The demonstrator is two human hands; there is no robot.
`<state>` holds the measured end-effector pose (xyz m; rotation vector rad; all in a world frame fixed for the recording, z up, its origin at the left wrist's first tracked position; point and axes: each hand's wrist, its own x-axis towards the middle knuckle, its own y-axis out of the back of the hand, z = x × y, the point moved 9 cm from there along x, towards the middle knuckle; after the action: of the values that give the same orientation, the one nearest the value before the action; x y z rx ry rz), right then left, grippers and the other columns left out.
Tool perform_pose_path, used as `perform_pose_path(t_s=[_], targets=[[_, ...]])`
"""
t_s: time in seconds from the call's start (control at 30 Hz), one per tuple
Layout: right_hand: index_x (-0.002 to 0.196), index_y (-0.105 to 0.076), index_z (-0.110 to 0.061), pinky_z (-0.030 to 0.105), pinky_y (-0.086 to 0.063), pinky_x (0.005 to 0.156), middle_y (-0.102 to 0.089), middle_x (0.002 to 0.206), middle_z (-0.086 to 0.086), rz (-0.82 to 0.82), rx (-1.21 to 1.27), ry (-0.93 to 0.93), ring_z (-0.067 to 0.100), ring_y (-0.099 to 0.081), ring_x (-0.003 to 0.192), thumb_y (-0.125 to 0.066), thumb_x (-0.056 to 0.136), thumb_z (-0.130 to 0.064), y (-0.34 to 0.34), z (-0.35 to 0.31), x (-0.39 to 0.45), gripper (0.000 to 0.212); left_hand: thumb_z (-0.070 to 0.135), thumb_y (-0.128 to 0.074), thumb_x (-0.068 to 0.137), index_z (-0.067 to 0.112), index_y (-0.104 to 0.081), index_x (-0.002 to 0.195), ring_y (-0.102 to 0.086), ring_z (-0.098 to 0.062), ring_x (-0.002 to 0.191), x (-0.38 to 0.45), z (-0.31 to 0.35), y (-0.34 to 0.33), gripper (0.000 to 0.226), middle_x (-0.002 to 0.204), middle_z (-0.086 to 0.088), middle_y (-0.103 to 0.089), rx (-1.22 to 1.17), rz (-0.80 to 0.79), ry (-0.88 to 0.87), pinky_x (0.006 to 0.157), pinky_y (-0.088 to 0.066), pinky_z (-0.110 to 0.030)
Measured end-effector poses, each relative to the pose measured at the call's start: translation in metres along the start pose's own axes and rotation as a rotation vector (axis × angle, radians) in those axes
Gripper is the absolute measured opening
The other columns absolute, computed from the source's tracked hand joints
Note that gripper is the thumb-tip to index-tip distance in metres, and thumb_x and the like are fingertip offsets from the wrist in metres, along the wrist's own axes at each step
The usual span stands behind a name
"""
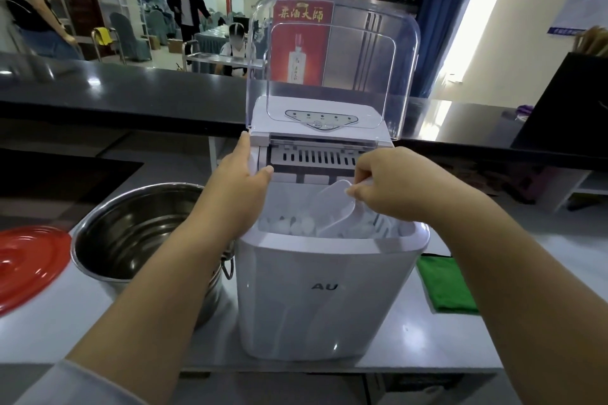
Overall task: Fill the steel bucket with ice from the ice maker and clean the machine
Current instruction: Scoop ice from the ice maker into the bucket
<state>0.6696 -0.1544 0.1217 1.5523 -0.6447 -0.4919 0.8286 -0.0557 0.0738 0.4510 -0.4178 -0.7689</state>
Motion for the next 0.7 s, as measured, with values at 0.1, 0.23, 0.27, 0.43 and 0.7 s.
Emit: perform_pose_path(t_s=[0.1, 0.23, 0.27, 0.43, 0.7], targets=[[0.085, -0.061, -0.014, 0.028, -0.042, 0.06, -0.062, 0.082, 0.002, -0.08, 0.017, 0.004, 0.017, -0.055, 0.075, -0.053, 0.093, -0.036, -0.015, -0.005, 0.005, 0.025, 0.031, -0.041, 0.1, 0.027, -0.008, 0.152, -0.024, -0.027, 0.142, 0.0, -0.005, 0.0, 0.062, 0.157, -0.003, -0.021, -0.026, 0.003, 0.028, 0.112, -0.025, -0.043], [0.091, -0.06, -0.009, 0.032, -0.042, 0.065, -0.061, 0.086, 0.006, -0.144, 0.033, 0.003, 0.024, -0.055, 0.08, -0.045, 0.097, -0.042, -0.039, -0.011, 0.013, 0.037, 0.031, -0.039, 0.1, 0.024, -0.014, 0.151, -0.025, -0.026, 0.142, 0.0, -0.01, 0.001, 0.058, 0.156, -0.002, -0.026, -0.032, 0.009, 0.043, 0.114, -0.025, -0.045], [0.092, -0.059, -0.009, 0.032, -0.04, 0.064, -0.06, 0.086, 0.006, -0.147, 0.038, -0.004, 0.023, -0.054, 0.079, -0.044, 0.097, -0.044, -0.042, -0.01, 0.015, 0.038, 0.031, -0.039, 0.099, 0.023, -0.017, 0.151, -0.027, -0.025, 0.141, 0.0, -0.01, 0.001, 0.057, 0.155, -0.002, -0.028, -0.029, 0.009, 0.04, 0.114, -0.026, -0.045], [0.082, -0.053, -0.009, 0.026, -0.03, 0.052, -0.055, 0.08, 0.008, -0.137, 0.089, -0.01, 0.018, -0.045, 0.065, -0.043, 0.098, -0.043, -0.044, -0.004, 0.019, 0.04, 0.024, -0.039, 0.1, 0.023, -0.046, 0.124, -0.049, -0.006, 0.09, 0.0, -0.006, 0.0, 0.025, 0.11, 0.01, -0.052, -0.069, 0.031, 0.002, 0.083, -0.038, -0.031], [0.093, -0.057, -0.01, 0.032, -0.037, 0.064, -0.062, 0.091, 0.01, -0.118, 0.145, 0.04, 0.023, -0.053, 0.08, -0.046, 0.097, -0.041, -0.042, -0.005, 0.007, 0.033, 0.021, -0.039, 0.099, 0.032, -0.049, 0.102, -0.048, 0.003, 0.08, -0.001, -0.003, 0.005, 0.015, 0.086, 0.02, -0.053, -0.078, 0.079, -0.036, 0.064, -0.039, -0.021]])
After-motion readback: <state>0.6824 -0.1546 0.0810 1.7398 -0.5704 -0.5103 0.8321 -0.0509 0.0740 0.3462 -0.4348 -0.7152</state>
